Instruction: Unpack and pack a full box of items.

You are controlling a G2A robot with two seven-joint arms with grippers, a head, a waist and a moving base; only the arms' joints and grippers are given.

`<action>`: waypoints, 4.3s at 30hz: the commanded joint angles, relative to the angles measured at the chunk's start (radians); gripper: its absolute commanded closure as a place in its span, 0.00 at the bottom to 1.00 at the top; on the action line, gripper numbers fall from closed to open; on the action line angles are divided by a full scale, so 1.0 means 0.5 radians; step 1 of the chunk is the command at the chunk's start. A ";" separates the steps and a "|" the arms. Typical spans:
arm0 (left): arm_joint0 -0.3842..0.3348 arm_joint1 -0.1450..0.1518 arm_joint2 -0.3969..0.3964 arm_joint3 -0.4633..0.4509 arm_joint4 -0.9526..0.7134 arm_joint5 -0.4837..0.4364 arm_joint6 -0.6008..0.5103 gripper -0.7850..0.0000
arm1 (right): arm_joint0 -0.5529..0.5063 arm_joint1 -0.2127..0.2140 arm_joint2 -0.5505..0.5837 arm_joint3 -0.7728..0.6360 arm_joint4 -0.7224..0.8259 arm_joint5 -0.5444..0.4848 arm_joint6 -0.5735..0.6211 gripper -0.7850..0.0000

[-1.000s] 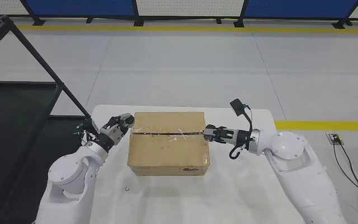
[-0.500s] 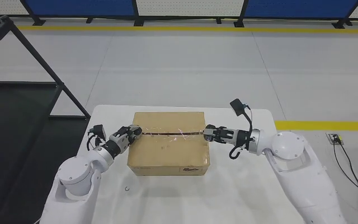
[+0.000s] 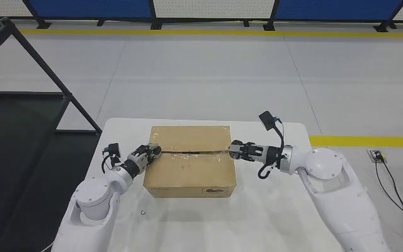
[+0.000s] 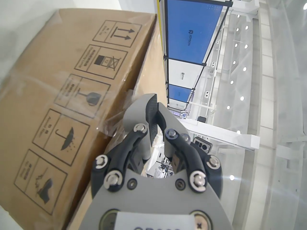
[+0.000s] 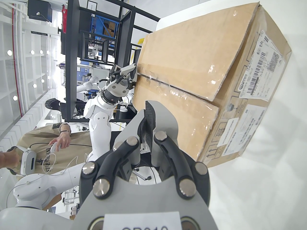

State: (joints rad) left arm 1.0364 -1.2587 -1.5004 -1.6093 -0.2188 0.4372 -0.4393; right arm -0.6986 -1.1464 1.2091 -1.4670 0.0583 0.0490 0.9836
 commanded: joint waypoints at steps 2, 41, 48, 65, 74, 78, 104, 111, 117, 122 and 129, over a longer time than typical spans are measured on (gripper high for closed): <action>0.006 0.002 0.000 0.003 -0.014 -0.006 0.017 1.00 | -0.031 0.000 -0.008 -0.035 -0.008 -0.007 -0.047 1.00; -0.090 -0.003 0.098 0.098 -0.191 -0.024 0.201 1.00 | 0.089 0.000 -0.146 -0.193 -0.035 0.045 -0.058 1.00; -0.096 0.000 0.110 0.104 -0.198 -0.031 0.195 1.00 | 0.153 -0.018 -0.199 -0.190 0.019 0.030 -0.110 1.00; -0.093 0.011 0.112 0.117 -0.213 -0.044 0.178 1.00 | 0.321 -0.060 -0.306 -0.189 0.174 -0.040 -0.087 1.00; -0.086 0.019 0.109 0.114 -0.218 -0.047 0.164 1.00 | 0.446 -0.059 -0.330 -0.081 0.064 0.099 -0.002 1.00; -0.082 0.020 0.112 0.103 -0.222 -0.050 0.167 1.00 | 0.467 -0.046 -0.318 -0.026 -0.011 0.145 0.067 1.00; -0.079 0.033 0.132 0.075 -0.219 -0.040 0.185 1.00 | 0.479 0.020 -0.274 0.202 -0.330 0.283 0.206 1.00; -0.083 0.036 0.135 0.082 -0.228 -0.044 0.184 1.00 | 0.482 0.029 -0.273 0.238 -0.380 0.317 0.193 1.00; -0.090 0.039 0.136 0.089 -0.230 -0.045 0.183 1.00 | 0.497 0.035 -0.293 0.279 -0.443 0.339 0.213 1.00; -0.095 0.041 0.137 0.092 -0.233 -0.044 0.184 1.00 | 0.502 0.040 -0.310 0.300 -0.487 0.320 0.240 1.00; -0.100 0.045 0.140 0.095 -0.228 -0.041 0.179 1.00 | 0.489 0.054 -0.307 0.302 -0.535 0.305 0.278 1.00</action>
State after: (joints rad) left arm 0.9865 -1.2365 -1.4308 -1.5623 -0.3324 0.4167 -0.3500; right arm -0.4534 -1.1207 1.0549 -1.3167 -0.2027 0.1980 1.1197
